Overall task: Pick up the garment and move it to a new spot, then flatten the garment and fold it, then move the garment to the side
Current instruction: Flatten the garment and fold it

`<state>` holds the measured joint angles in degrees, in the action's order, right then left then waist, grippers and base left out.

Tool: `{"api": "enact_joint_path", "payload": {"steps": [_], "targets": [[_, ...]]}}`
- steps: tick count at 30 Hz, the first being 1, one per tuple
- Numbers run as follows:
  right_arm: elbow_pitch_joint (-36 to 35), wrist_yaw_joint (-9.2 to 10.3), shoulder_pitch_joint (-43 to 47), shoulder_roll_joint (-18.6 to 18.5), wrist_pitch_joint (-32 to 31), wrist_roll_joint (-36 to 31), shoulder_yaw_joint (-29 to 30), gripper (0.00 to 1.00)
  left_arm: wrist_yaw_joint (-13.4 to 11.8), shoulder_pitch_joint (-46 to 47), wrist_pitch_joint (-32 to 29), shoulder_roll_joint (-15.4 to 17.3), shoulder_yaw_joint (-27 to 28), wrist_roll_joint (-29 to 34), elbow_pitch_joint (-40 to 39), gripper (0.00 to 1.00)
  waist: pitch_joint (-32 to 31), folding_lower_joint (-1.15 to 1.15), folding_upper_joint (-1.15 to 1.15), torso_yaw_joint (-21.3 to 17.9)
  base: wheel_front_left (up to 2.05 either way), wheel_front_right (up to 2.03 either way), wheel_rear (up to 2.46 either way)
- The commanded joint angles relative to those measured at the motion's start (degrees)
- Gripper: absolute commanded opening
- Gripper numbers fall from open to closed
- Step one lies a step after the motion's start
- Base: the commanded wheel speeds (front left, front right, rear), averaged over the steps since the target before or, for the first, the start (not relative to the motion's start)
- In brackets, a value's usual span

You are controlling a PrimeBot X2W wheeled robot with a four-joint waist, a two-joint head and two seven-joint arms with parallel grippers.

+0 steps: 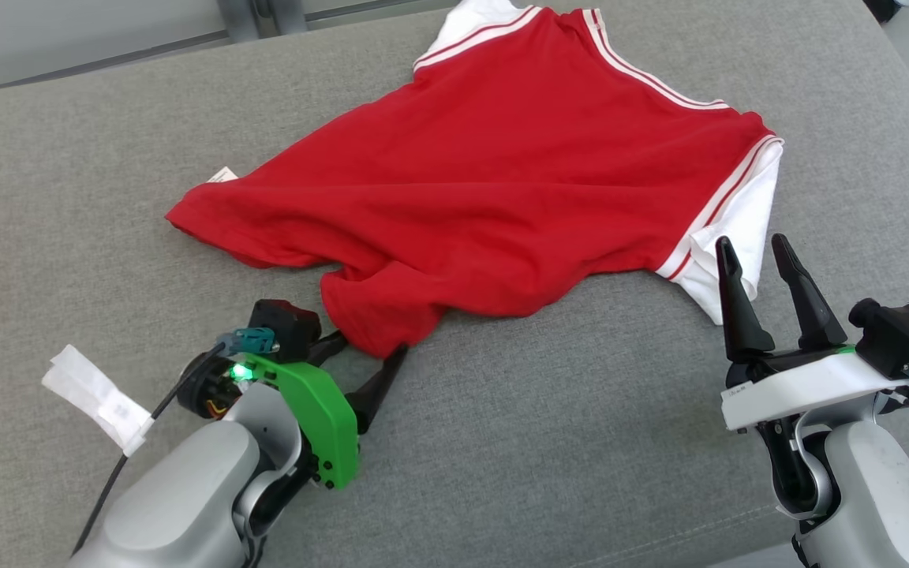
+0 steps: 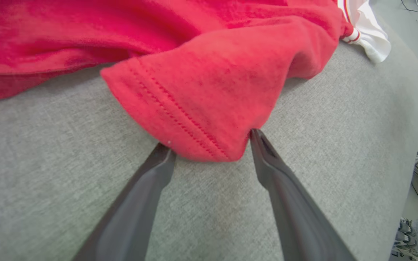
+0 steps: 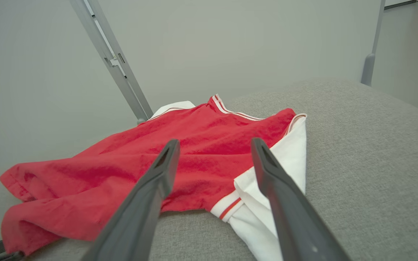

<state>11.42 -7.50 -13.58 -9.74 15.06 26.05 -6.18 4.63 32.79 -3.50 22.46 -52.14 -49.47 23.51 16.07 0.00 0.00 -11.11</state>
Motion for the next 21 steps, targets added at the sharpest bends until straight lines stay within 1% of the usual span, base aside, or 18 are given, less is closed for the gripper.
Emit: {"api": "enact_joint_path", "payload": {"steps": [1, 2, 3, 4, 7, 9, 10, 12, 14, 16, 19, 21], "targets": [[0.2, 0.02, -0.6, 0.0, 0.2, 0.1, 0.1, 1.00, 0.7, 0.5, 0.5, -0.5, -0.3, -0.5, 0.2, 1.00, 0.1, 0.00, 0.00, -0.3, 0.00, 0.00, 0.00], [0.3, 0.02, -0.5, 0.0, 0.2, 0.0, 0.3, 1.00, 1.0, 0.6, 0.7, -0.5, -0.5, -0.5, 0.2, 1.00, 0.0, 0.00, 0.00, -0.2, 0.00, 0.00, 0.00], [0.4, 0.02, -0.3, 0.0, 0.2, -0.1, 0.4, 1.00, 1.3, 0.7, 0.9, -0.3, -0.8, -0.2, 0.0, 0.43, -0.4, 0.00, 0.00, -0.1, 0.00, 0.00, 0.00], [0.5, 0.02, -0.1, 0.0, 0.2, -0.2, 0.5, 1.00, 1.4, 0.5, 1.1, -0.1, -1.0, -0.2, -0.3, 0.01, -0.7, 0.00, 0.00, 0.0, 0.00, 0.00, 0.00], [0.7, 0.02, 0.4, 0.1, 0.2, -0.4, 0.5, 1.00, 1.9, -1.0, 1.0, 0.8, -1.4, -1.3, -3.2, 0.00, -2.0, 0.00, 0.00, 0.2, 0.00, 0.00, 0.00], [0.8, 0.02, 0.8, 0.2, 0.2, -0.4, 0.4, 1.00, 1.9, -1.3, -0.2, 2.9, -0.5, -2.8, -8.0, 0.00, -3.0, 0.00, 0.00, 0.2, 0.00, 0.00, 0.00], [0.8, 0.02, 1.0, 0.3, 0.2, -0.4, 0.3, 1.00, 1.4, -0.4, -2.2, 4.2, 0.0, -3.7, -11.3, 0.00, -3.3, 0.00, 0.00, 0.0, 0.00, 0.00, 0.00], [0.8, 0.02, 0.7, 0.3, 0.2, -0.2, 0.2, 1.00, 1.2, 1.2, -4.8, 5.5, 0.9, -5.3, -14.1, 0.00, -3.2, 0.00, 0.00, -0.5, 0.00, 0.00, 0.00], [0.5, 0.02, 0.2, 0.6, 0.2, 0.0, -0.1, 1.00, 0.7, 3.2, -7.4, 6.8, 1.5, -5.9, -15.3, 0.00, -2.7, 0.00, 0.00, -1.3, 0.00, 0.00, 0.00], [0.6, 0.02, 0.1, 1.1, 0.2, 0.2, 0.0, 1.00, 0.3, 5.0, -8.4, 6.6, 2.2, -6.3, -15.1, 0.00, -2.6, 0.00, 0.00, -2.1, 0.00, 0.00, 0.00], [1.0, 0.02, 0.6, 1.3, 0.2, 0.3, 0.2, 1.00, -0.2, 7.0, -8.3, 6.2, 2.9, -5.2, -13.5, 0.00, -2.7, 0.00, 0.00, -3.2, 0.00, 0.00, 0.00], [0.9, 0.02, 1.3, 1.3, 0.2, 0.3, 0.7, 1.00, -0.3, 7.2, -7.8, 6.2, 3.2, -5.5, -12.9, 0.00, -2.8, 0.00, 0.00, -3.2, 0.00, 0.00, 0.00]]}}
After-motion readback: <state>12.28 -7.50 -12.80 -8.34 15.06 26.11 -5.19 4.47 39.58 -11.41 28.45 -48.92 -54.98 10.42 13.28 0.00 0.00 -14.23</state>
